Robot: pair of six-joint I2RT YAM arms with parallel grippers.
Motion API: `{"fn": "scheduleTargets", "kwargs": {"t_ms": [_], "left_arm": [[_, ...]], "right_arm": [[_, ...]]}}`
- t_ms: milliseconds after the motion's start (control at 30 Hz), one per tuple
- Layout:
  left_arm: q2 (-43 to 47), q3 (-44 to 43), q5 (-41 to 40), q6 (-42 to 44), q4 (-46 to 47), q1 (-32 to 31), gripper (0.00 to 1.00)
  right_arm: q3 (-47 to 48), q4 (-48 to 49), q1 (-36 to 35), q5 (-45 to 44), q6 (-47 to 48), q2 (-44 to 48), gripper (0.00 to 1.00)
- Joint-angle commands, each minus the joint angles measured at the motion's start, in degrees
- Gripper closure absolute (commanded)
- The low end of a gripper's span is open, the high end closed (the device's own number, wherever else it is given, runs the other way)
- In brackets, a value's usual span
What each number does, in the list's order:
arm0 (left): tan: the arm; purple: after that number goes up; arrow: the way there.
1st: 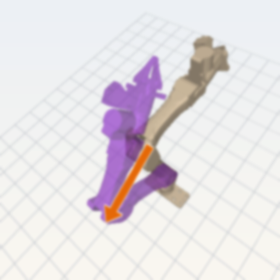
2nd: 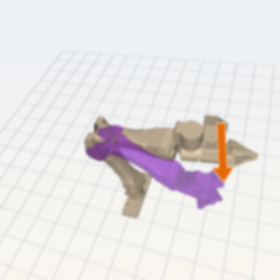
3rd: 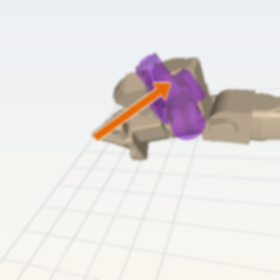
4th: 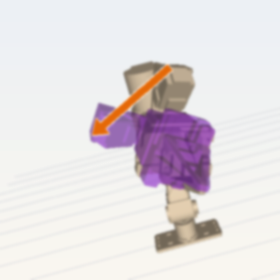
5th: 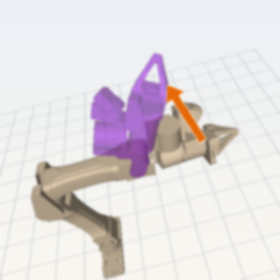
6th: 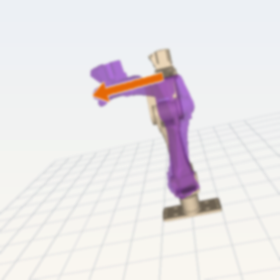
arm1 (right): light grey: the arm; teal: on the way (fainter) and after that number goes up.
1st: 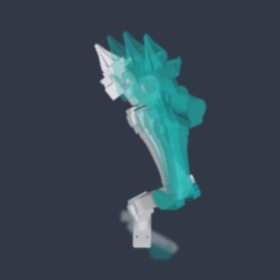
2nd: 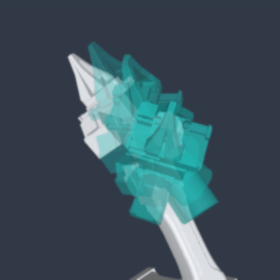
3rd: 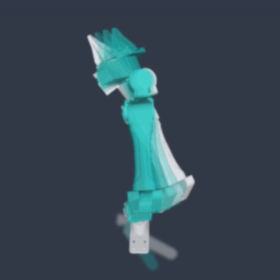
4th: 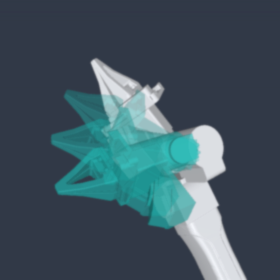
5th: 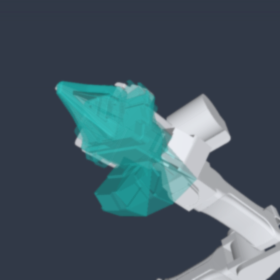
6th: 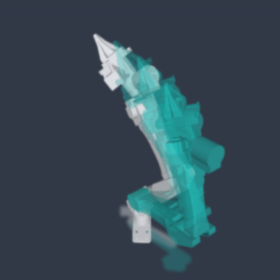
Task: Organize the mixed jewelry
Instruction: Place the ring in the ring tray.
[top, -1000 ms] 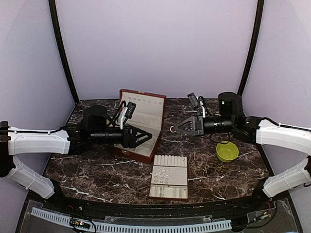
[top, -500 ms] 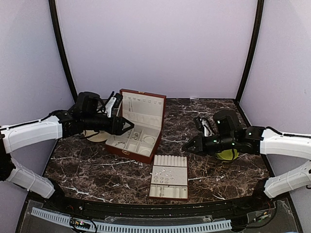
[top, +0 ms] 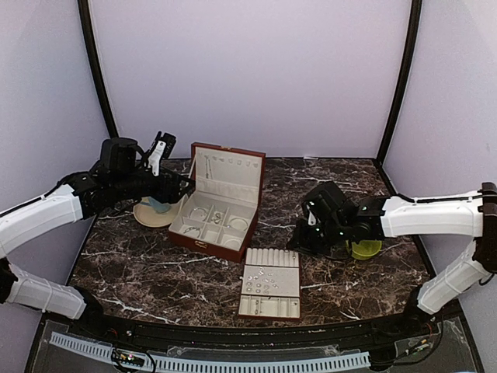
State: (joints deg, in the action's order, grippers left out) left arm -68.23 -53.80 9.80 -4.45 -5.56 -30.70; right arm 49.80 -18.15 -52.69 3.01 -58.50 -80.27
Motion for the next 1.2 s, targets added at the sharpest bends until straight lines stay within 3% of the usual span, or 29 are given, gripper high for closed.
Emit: {"fn": "scheduleTargets", "kwargs": {"t_ms": [0, 267, 1167], "left_arm": [[2.44, 1.36, -3.03, 3.26, -1.76, 0.33, 0.27], [3.2, 1.69, -3.66, 4.09, -1.95, 0.29, 0.26], [2.22, 1.77, -4.46, 4.1, -2.17, 0.29, 0.24]], "right_arm": [[5.5, -4.61, -0.92, -6.14, -2.0, -4.8, 1.0], [10.04, -12.7, -1.01, -10.3, -3.83, -9.93, 1.0], [14.04, -16.32, -1.63, -11.31, -3.38, -17.93, 1.0]]}}
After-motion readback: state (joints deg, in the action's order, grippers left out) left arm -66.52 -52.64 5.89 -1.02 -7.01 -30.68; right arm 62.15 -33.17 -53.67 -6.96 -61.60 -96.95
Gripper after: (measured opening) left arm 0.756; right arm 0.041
